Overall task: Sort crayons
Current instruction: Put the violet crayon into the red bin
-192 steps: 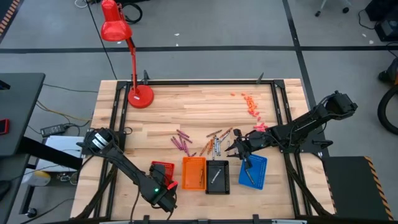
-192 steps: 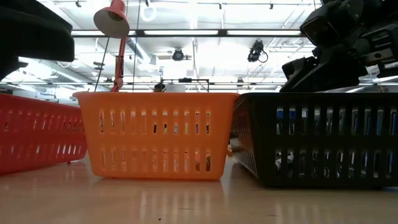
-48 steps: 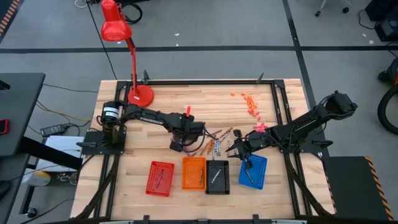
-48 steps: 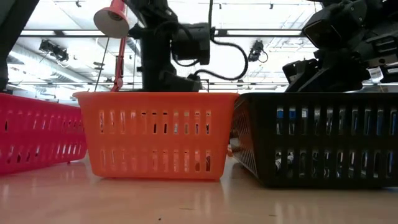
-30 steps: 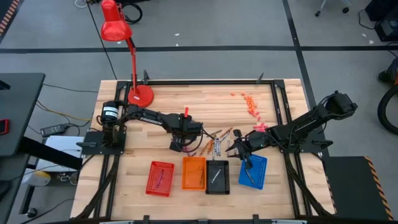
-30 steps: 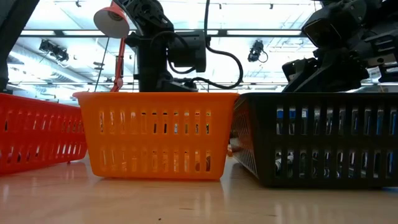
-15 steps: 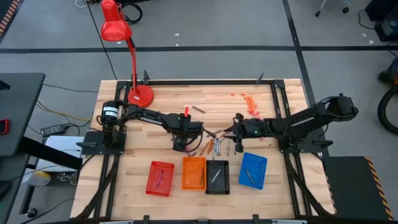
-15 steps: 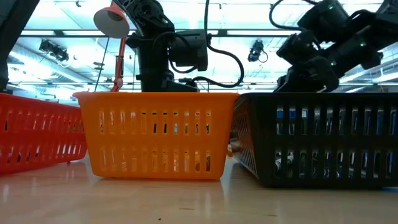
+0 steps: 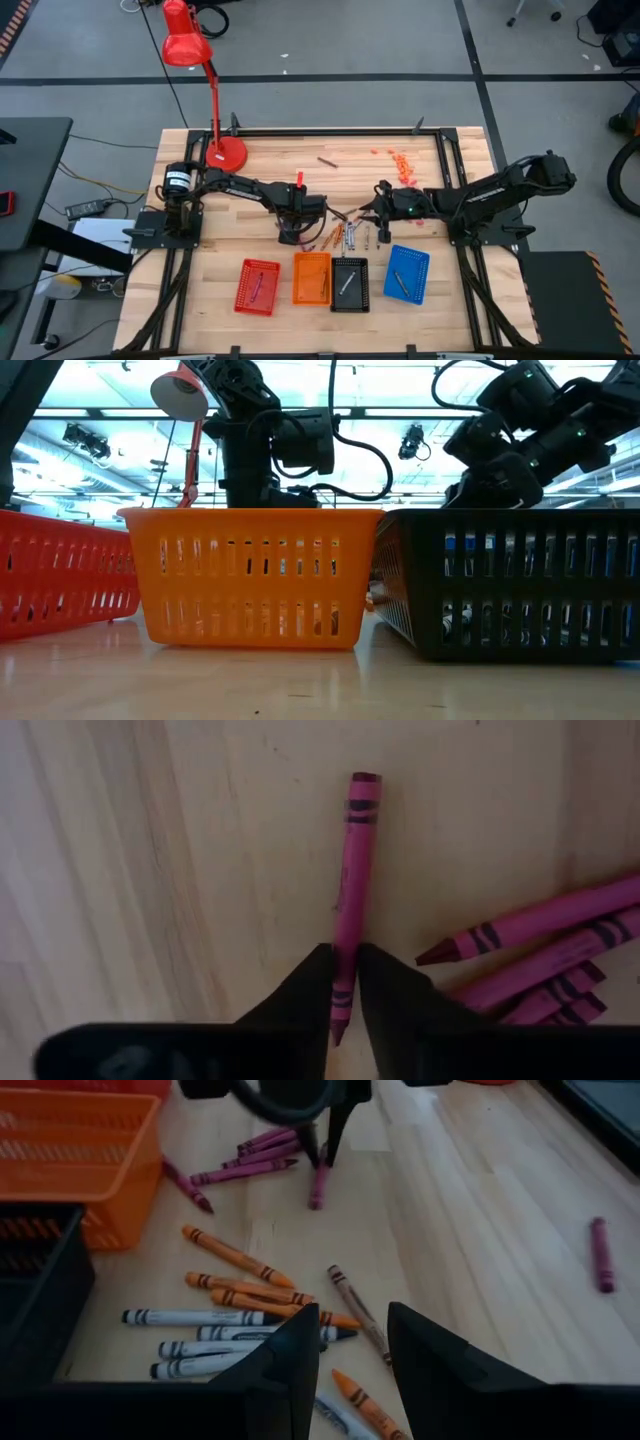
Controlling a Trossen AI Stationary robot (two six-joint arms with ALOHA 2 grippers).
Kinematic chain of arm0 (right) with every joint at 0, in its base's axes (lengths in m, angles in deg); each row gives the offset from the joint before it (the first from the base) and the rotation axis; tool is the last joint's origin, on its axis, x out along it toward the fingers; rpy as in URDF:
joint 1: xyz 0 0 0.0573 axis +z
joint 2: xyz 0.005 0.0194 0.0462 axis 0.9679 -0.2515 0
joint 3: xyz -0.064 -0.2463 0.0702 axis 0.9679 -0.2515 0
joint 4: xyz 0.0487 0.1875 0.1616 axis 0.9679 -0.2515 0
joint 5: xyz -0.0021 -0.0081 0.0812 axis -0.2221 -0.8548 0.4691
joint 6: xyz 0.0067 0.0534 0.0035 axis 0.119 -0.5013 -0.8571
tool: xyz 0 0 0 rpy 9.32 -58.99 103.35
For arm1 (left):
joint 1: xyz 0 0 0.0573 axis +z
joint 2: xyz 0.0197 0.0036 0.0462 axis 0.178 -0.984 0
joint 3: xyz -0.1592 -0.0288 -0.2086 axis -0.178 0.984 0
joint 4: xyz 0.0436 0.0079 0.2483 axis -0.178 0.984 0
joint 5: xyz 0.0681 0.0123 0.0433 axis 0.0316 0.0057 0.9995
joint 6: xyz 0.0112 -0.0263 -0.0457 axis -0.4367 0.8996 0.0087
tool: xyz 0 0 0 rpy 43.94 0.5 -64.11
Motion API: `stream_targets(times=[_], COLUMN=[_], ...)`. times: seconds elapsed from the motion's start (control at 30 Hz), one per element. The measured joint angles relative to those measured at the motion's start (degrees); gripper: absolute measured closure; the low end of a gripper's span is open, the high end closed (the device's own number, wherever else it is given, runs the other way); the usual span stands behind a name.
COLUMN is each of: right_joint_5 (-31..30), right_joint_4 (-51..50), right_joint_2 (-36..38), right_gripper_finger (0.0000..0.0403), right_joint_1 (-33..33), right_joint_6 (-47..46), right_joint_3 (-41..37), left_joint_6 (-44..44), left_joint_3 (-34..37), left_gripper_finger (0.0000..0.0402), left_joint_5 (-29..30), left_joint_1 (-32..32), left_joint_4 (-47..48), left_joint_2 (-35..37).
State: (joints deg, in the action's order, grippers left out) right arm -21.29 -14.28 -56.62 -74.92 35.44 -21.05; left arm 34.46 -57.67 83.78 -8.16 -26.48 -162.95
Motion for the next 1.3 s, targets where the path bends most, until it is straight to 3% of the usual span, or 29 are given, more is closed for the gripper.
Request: stream_targets(times=[0.23,0.63,1.03,1.3], right_joint_5=[0.26,2.51,2.51,2.51], right_joint_4=[-2.25,-2.51,-2.5,-2.27], right_joint_2=[0.0,0.0,0.0,0.0], right_gripper_finger=[0.0278,0.0278,0.0278,0.0278], right_joint_1=[0.53,0.55,0.55,0.55], right_joint_6=[-0.5,-0.7,-0.68,-0.66], right_joint_3=[0.0,0.0,0.0,0.0], left_joint_6=[0.44,2.74,2.96,2.27], left_joint_3=[-0.26,-0.15,-3.63,-6.07], left_gripper_finger=[0.039,0.0391,0.0304,0.029], left_joint_5=[-1.37,-1.6,-2.14,-1.84], left_joint_1=[-0.01,0.0,-0.44,-0.43], left_joint_4=[-0.07,-0.28,3.23,3.18], left_joint_2=[0.27,0.2,-0.28,-0.22])
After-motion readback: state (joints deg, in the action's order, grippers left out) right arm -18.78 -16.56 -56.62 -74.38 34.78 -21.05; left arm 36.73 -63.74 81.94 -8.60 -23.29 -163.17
